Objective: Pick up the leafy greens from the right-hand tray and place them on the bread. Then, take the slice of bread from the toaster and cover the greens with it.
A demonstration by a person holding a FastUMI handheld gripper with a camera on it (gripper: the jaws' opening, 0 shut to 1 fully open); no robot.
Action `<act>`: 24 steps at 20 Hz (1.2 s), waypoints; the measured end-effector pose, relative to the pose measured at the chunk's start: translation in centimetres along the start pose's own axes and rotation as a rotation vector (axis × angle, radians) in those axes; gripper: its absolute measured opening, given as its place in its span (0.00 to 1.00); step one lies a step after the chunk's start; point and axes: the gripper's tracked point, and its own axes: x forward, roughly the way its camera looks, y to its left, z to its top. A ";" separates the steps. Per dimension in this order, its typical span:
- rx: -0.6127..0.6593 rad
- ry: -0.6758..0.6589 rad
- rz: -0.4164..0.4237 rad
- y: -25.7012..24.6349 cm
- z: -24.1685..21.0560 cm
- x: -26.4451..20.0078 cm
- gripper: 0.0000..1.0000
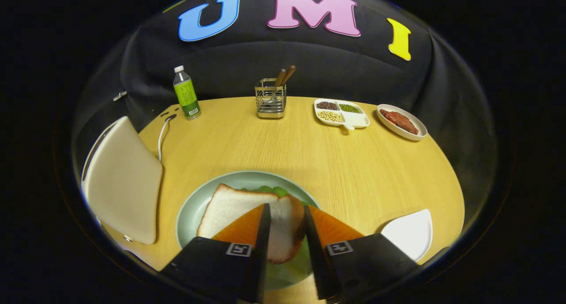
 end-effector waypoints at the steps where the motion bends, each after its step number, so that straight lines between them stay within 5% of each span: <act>1: -0.021 -0.011 0.000 -0.1 0.3 -0.1 0.61; 5: -0.019 -0.022 -0.015 -1.1 0.9 -0.6 0.91; 7: 0.006 -0.043 0.002 -1.4 1.6 -1.3 0.97; 24: -0.055 -0.445 0.204 -7.6 13.3 -20.3 0.98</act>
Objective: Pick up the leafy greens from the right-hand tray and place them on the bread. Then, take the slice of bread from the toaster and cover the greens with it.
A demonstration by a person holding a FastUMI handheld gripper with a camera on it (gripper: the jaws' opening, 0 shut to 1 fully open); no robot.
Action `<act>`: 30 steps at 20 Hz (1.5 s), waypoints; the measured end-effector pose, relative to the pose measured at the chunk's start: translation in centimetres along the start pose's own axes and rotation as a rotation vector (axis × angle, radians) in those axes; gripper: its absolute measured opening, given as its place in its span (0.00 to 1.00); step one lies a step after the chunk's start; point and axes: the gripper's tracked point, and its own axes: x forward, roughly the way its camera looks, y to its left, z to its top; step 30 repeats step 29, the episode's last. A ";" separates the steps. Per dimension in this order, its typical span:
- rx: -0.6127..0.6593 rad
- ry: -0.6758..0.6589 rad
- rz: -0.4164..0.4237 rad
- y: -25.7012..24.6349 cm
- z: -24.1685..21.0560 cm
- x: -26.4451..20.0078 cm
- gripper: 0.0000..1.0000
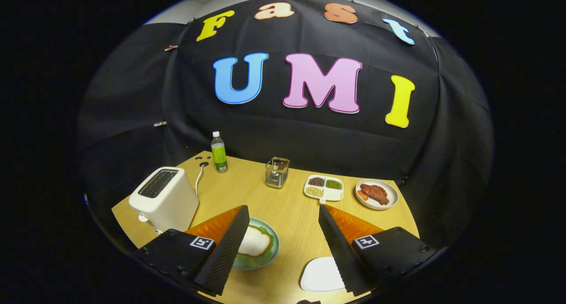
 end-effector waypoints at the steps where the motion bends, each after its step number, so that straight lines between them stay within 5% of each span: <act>1: 0.004 -0.022 0.007 -0.4 0.9 -0.9 0.98; 13: 0.001 -0.167 0.019 -4.3 4.8 -9.3 0.98; 30: -0.003 -0.175 0.045 -5.7 3.4 -11.0 0.98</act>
